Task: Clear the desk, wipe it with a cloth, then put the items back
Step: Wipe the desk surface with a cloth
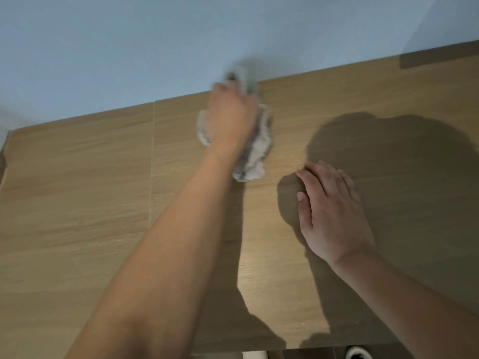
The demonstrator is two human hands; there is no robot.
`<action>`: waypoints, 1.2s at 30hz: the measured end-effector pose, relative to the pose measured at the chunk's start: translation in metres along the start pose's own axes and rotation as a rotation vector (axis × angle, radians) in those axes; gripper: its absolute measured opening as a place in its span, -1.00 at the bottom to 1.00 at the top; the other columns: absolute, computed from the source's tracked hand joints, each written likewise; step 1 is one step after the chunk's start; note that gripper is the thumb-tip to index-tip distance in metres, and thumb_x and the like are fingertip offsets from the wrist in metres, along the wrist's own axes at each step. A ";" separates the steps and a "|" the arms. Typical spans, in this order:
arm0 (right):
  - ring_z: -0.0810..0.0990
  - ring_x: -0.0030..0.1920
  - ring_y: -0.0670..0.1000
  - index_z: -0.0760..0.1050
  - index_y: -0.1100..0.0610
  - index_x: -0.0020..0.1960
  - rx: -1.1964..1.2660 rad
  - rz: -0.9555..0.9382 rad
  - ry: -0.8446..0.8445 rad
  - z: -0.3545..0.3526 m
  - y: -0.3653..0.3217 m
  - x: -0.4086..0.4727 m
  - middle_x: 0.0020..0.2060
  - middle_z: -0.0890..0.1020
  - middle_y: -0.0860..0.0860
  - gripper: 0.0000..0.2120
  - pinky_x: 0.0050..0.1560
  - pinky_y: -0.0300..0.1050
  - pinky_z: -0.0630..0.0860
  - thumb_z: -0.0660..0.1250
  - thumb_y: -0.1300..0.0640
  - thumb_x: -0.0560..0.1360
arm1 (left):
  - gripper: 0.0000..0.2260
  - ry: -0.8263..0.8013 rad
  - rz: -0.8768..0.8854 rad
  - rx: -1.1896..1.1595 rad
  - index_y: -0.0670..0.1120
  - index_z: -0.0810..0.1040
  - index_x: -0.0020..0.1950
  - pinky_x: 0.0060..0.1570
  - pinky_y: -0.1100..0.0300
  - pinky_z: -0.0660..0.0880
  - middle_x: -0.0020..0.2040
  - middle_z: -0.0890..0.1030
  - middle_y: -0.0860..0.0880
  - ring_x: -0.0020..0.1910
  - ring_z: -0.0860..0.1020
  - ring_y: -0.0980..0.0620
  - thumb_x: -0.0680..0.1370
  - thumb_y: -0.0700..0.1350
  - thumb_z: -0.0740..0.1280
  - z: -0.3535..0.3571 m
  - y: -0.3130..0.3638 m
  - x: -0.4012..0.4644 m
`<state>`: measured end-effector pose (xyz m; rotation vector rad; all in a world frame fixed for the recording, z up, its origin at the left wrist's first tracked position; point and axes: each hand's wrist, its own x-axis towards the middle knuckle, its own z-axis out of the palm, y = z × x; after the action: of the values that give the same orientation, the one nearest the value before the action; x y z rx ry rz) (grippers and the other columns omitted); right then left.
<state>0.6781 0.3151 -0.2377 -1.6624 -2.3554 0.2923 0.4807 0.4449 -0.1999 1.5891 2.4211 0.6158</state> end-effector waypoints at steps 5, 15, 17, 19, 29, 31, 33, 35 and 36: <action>0.30 0.48 0.09 0.40 0.14 0.40 0.000 -0.016 0.000 0.002 0.001 -0.001 0.39 0.41 0.06 -0.60 0.52 0.12 0.16 0.05 0.07 0.62 | -0.59 0.246 -0.623 0.059 -0.19 0.47 0.39 0.30 -0.04 0.38 0.39 0.48 -0.25 0.38 0.45 -0.24 0.66 -0.01 0.08 -0.032 -0.083 0.020; 0.37 0.42 0.09 0.43 0.11 0.36 -0.010 -0.017 0.055 0.004 0.003 0.001 0.34 0.44 0.06 -0.60 0.50 0.08 0.18 0.09 0.10 0.56 | -0.63 -0.079 0.281 0.019 -0.21 0.51 0.30 0.03 0.05 0.37 0.26 0.50 -0.22 0.19 0.49 -0.21 0.61 -0.06 0.12 0.038 0.037 -0.017; 0.37 0.42 0.10 0.44 0.12 0.36 -0.037 -0.014 0.044 0.006 0.003 0.001 0.35 0.45 0.08 -0.59 0.49 0.06 0.15 0.13 0.09 0.55 | -0.62 0.081 0.265 0.026 -0.25 0.54 0.25 -0.03 0.05 0.32 0.17 0.54 -0.25 0.11 0.51 -0.22 0.58 -0.05 0.13 0.038 0.017 -0.024; 0.38 0.41 0.10 0.47 0.14 0.34 0.058 -0.019 0.049 0.007 0.001 0.000 0.34 0.49 0.10 -0.59 0.49 0.05 0.16 0.13 0.07 0.54 | -0.59 0.148 0.256 0.068 -0.28 0.55 0.17 -0.03 -0.01 0.34 0.09 0.53 -0.29 0.04 0.51 -0.26 0.55 -0.03 0.10 0.041 0.008 -0.023; 0.24 0.53 0.08 0.34 0.20 0.49 -0.053 0.026 -0.020 -0.033 0.111 -0.003 0.47 0.37 0.11 -0.47 0.56 0.09 0.09 -0.09 0.00 0.65 | -0.67 0.036 0.407 0.256 -0.16 0.50 0.32 -0.01 -0.07 0.41 0.23 0.48 -0.20 0.16 0.44 -0.25 0.58 -0.13 0.19 0.043 0.029 -0.006; 0.30 0.49 0.08 0.40 0.20 0.44 -0.025 0.018 0.025 -0.028 0.109 -0.002 0.42 0.43 0.11 -0.49 0.55 0.05 0.13 -0.06 0.03 0.63 | -0.63 0.006 0.452 0.263 -0.13 0.49 0.38 -0.04 -0.06 0.40 0.24 0.49 -0.19 0.14 0.45 -0.26 0.58 -0.15 0.21 0.043 0.028 0.004; 0.34 0.46 0.08 0.42 0.20 0.43 0.001 0.021 0.061 -0.030 0.111 0.000 0.39 0.45 0.11 -0.52 0.54 0.04 0.14 -0.01 0.05 0.62 | -0.62 -0.029 0.475 0.276 -0.11 0.49 0.40 -0.03 -0.06 0.39 0.24 0.50 -0.18 0.12 0.45 -0.27 0.58 -0.16 0.21 0.042 0.030 0.012; 0.34 0.45 0.07 0.42 0.19 0.43 0.004 0.008 0.062 -0.032 0.112 0.002 0.38 0.46 0.11 -0.53 0.54 0.03 0.13 0.02 0.07 0.61 | -0.64 -0.069 0.507 0.242 -0.09 0.52 0.36 0.03 -0.11 0.45 0.23 0.51 -0.16 0.12 0.46 -0.25 0.57 -0.15 0.21 0.037 0.033 0.010; 0.33 0.46 0.06 0.41 0.18 0.44 -0.002 -0.001 0.048 -0.032 0.112 0.002 0.39 0.45 0.10 -0.55 0.55 0.02 0.12 0.03 0.08 0.62 | -0.65 -0.108 0.553 0.213 -0.09 0.54 0.32 0.04 -0.14 0.47 0.21 0.52 -0.15 0.11 0.47 -0.25 0.56 -0.13 0.21 0.032 0.031 0.003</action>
<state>0.7876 0.3545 -0.2411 -1.6499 -2.3224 0.2474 0.5173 0.4659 -0.2154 2.3399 2.0167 0.3377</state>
